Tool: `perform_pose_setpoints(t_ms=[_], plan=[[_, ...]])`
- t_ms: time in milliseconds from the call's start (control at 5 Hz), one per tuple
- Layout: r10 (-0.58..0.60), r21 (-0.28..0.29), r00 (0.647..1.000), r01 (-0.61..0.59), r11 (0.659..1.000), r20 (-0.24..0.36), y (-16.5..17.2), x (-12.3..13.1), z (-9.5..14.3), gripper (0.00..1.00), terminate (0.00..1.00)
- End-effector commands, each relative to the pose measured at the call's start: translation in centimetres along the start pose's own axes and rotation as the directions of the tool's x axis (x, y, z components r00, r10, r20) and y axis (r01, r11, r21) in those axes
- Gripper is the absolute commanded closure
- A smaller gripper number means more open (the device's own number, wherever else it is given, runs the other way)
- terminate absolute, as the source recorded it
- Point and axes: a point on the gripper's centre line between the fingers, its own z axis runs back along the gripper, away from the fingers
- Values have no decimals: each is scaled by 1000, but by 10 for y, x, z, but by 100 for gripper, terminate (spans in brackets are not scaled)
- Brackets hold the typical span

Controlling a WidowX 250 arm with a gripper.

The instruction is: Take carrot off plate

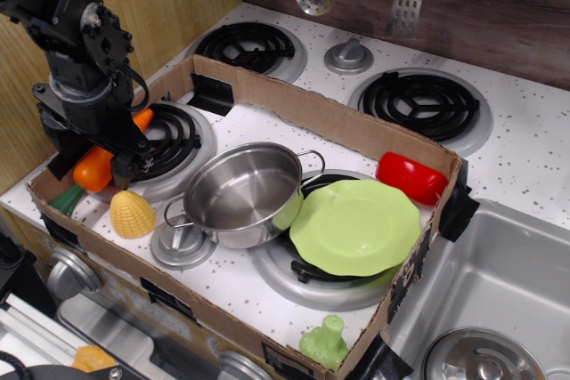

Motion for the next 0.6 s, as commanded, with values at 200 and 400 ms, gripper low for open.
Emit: perform_pose_setpoints(t_ms=[200,400], plan=[[-20,81,1000,19,997,8,7,33,53,0,0],[-35,94,999,32,995,22,4,35,61,0,100]])
